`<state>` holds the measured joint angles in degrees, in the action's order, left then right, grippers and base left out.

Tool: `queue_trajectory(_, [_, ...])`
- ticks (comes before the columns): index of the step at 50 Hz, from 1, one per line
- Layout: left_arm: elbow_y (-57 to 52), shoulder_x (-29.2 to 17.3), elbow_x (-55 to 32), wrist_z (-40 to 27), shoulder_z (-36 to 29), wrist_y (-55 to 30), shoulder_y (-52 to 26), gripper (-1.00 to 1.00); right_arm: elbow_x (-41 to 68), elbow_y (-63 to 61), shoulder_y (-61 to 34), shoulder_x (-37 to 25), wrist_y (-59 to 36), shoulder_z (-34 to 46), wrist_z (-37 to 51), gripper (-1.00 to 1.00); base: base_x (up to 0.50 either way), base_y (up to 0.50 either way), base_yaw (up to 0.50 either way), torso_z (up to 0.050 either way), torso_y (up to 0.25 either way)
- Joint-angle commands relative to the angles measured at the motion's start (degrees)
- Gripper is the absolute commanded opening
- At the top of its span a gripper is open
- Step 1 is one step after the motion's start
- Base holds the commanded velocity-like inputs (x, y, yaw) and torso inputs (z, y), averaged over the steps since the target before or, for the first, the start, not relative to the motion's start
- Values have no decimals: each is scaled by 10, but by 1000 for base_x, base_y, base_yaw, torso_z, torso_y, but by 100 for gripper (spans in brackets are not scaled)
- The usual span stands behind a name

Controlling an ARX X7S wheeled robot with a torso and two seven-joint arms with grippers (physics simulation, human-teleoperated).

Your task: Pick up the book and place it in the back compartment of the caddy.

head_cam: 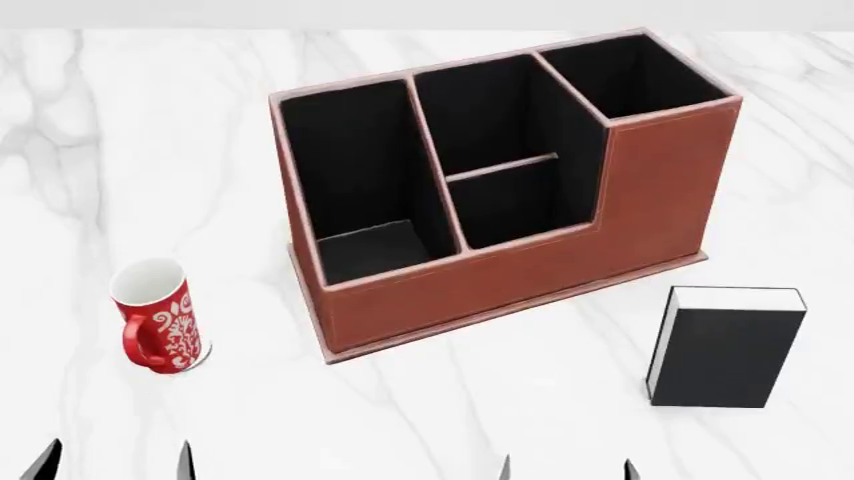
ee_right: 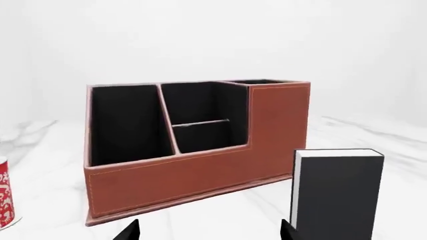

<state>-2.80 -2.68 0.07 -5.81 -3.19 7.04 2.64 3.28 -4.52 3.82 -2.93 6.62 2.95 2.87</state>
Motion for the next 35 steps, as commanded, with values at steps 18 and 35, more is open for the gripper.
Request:
queue_trajectory(18, [-42, -25, 27, -82, -17, 231, 71, 100, 19, -41, 59, -15, 185, 2, 53, 100, 0, 0, 0, 0, 0])
queue_trajectory(35, [-4, -30, 41, -118, -23, 301, 54, 100, 39, -59, 83, -25, 251, -1, 73, 100, 0, 0, 0, 0, 0])
